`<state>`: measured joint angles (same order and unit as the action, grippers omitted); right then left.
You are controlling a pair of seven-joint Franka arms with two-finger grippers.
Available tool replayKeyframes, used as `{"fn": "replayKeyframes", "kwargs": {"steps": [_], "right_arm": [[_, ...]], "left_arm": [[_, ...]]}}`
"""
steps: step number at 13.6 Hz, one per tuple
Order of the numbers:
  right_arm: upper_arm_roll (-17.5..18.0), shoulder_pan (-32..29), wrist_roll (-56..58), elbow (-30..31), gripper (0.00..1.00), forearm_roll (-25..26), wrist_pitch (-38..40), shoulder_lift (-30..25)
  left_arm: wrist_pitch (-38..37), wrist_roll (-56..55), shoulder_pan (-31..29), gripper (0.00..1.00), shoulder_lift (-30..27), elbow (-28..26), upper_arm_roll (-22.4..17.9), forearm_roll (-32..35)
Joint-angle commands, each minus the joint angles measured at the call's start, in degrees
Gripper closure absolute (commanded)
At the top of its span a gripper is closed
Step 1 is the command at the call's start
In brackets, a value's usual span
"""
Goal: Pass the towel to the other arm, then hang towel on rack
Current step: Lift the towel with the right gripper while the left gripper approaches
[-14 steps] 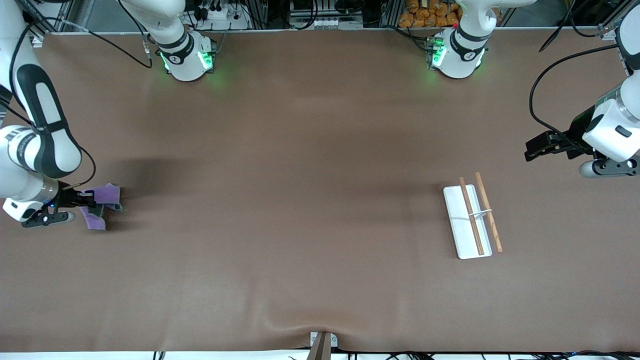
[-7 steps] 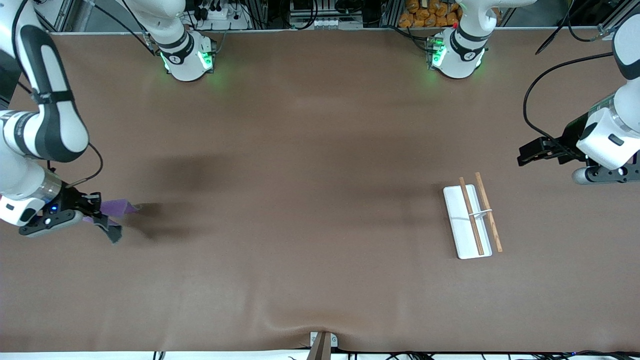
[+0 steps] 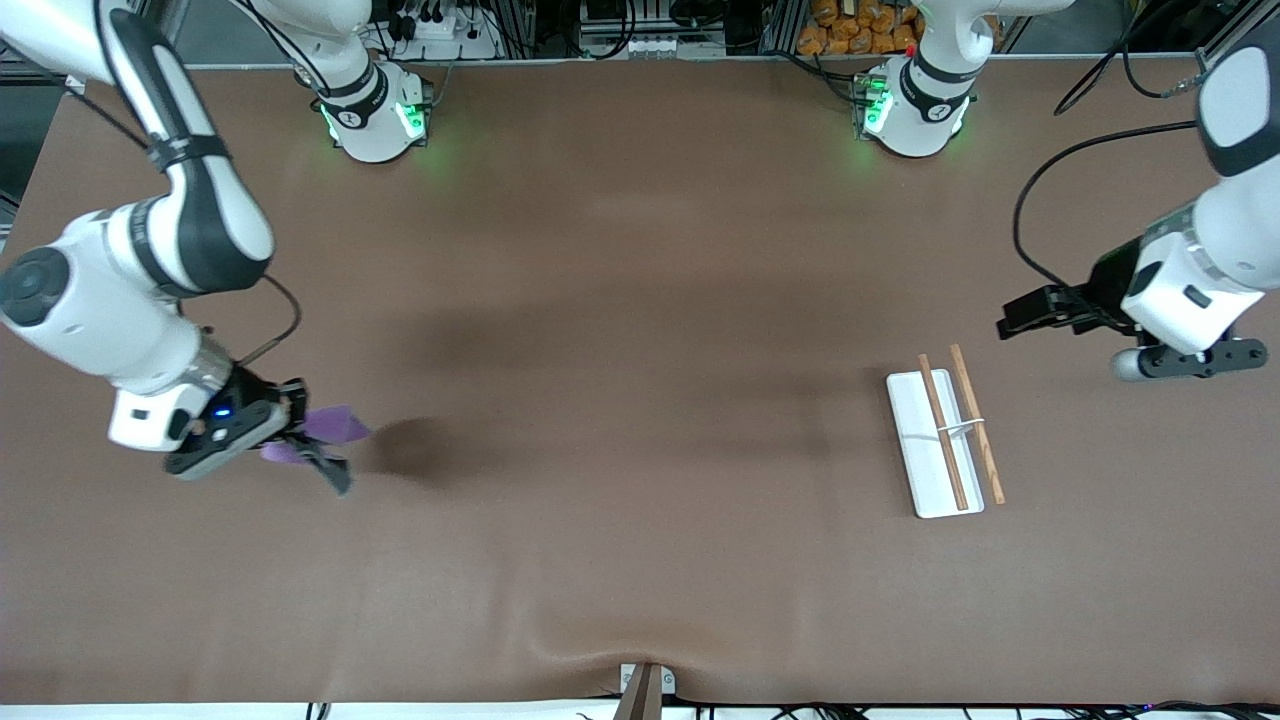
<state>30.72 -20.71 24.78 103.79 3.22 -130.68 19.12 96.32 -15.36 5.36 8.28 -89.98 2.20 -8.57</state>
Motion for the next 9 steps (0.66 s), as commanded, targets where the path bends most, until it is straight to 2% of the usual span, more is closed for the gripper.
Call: {"fn": "replayKeyframes", "kwargs": {"steps": [1, 6, 9], "right_arm": [[0.3, 3.8, -3.2, -2.7, 1.0, -2.0, 0.2, 1.4], [0.2, 11.4, -3.3, -6.7, 1.0, -7.3, -0.4, 3.9], [0.2, 16.1, -3.3, -9.6, 1.0, -7.4, -2.3, 6.4]], "left_arm": [[0.4, -4.7, 1.9, 0.0, 2.5, 3.7, -0.1, -1.0], [4.2, -14.1, 4.8, 0.0, 5.5, 5.5, -0.1, -4.3], [8.0, -21.7, 6.7, 0.0, 7.0, 5.5, -0.1, -8.9]]}}
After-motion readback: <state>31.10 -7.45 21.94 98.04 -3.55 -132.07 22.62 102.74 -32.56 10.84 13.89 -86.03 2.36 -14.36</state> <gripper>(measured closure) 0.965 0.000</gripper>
